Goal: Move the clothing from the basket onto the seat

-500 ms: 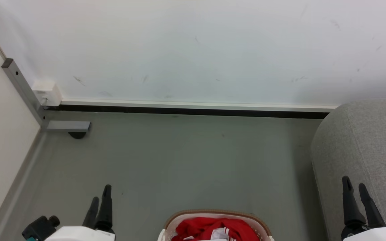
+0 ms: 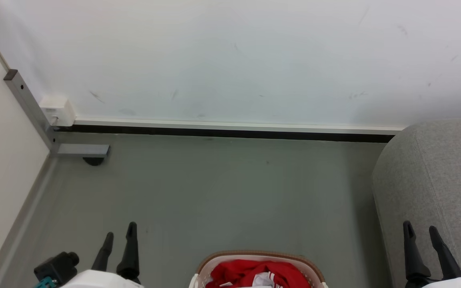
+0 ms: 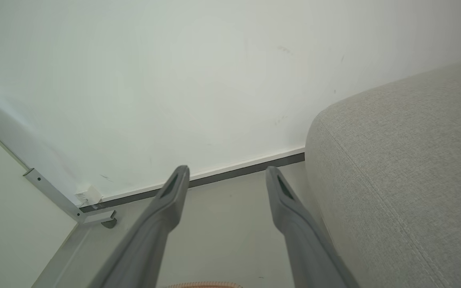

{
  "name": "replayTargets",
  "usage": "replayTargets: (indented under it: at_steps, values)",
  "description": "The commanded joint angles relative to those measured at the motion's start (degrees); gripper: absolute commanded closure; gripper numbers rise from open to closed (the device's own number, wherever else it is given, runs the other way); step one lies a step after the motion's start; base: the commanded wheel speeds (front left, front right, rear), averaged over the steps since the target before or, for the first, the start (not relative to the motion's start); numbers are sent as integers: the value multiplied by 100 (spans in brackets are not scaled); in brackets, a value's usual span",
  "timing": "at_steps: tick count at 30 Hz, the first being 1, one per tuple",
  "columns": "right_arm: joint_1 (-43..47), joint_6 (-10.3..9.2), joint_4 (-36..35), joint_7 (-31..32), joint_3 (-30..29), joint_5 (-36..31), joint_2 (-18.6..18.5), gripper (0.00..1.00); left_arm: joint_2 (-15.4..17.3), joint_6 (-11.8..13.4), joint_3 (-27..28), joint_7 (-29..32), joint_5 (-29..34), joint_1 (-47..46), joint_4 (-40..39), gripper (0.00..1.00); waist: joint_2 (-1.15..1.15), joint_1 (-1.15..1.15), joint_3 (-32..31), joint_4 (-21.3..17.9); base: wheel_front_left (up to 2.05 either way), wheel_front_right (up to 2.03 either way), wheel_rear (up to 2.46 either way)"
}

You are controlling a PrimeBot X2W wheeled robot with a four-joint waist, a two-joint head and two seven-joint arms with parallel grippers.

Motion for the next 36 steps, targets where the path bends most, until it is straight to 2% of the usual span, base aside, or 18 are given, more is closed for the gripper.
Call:
replayTargets:
  at_steps: [1,9,18,32,36]
  values:
    - [-58,-4,-52,-64,3,-211,-48,0,95,47,-29,-82,210,0,-72,0,0,0,2,-2,0,0,0]
    - [-4,-5,-152,-186,62,-734,-75,0,215,326,-210,-203,788,53,-147,0,0,0,1,12,0,0,0]
    - [60,-6,-178,-329,-52,-1168,0,0,337,521,-393,-345,1289,95,-199,0,0,0,-1,31,0,0,0]
    - [143,-7,20,-523,-332,-1454,130,0,417,647,-481,-529,1916,142,-182,0,0,0,-5,45,0,0,0]
    - [153,-7,70,-555,-354,-1528,138,0,389,595,-459,-570,1992,155,-173,0,0,0,-3,48,0,0,0]
